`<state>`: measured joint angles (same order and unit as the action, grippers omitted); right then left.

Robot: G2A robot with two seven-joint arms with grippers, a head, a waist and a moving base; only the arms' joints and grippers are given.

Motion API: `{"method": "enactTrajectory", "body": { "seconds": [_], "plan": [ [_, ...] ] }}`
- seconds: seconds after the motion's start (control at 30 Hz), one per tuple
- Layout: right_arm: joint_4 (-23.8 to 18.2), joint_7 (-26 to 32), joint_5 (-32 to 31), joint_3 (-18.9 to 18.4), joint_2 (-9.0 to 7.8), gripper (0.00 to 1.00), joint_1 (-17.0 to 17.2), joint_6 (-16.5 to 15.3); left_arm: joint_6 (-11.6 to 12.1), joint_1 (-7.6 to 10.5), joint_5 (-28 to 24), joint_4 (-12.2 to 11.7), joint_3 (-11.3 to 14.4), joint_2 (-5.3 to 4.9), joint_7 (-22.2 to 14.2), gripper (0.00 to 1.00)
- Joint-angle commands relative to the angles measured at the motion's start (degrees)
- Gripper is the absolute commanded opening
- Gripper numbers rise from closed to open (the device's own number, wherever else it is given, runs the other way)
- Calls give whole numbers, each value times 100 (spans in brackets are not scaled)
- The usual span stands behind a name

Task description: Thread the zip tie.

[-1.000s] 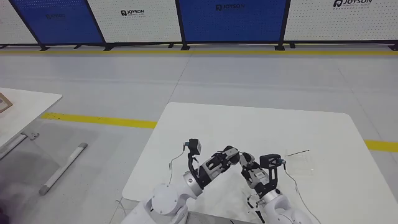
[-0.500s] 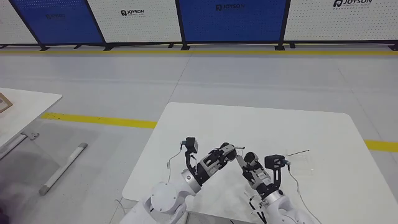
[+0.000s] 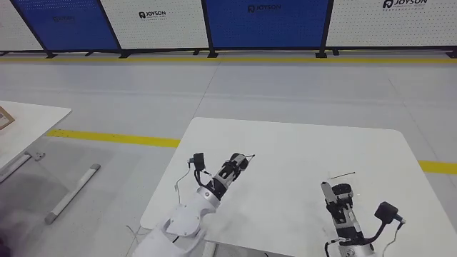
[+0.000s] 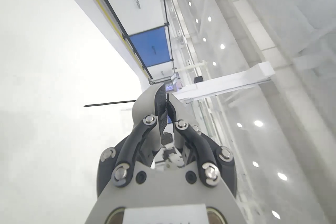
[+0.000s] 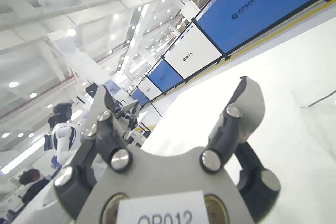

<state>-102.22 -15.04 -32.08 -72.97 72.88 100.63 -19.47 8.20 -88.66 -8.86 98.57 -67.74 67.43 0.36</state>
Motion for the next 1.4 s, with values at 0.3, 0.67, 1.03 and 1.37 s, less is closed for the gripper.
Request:
{"method": "enactTrajectory", "body": {
  "seconds": [0.3,0.67,1.03,1.37],
  "plan": [
    [-6,28,-68,0,4,100,-24,45,-30,3,-37,2,26,2,-80,0],
    [-505,-251,1745,-911,-95,100,392,-1,-353,17,234,-81,-86,-1,-82,0],
    [-381,-506,3231,-1356,-83,100,395,-1,-388,85,287,-129,-113,27,173,0],
    [-381,-506,3231,-1356,-83,100,395,-1,-388,85,287,-129,-113,27,173,0]
  ]
}}
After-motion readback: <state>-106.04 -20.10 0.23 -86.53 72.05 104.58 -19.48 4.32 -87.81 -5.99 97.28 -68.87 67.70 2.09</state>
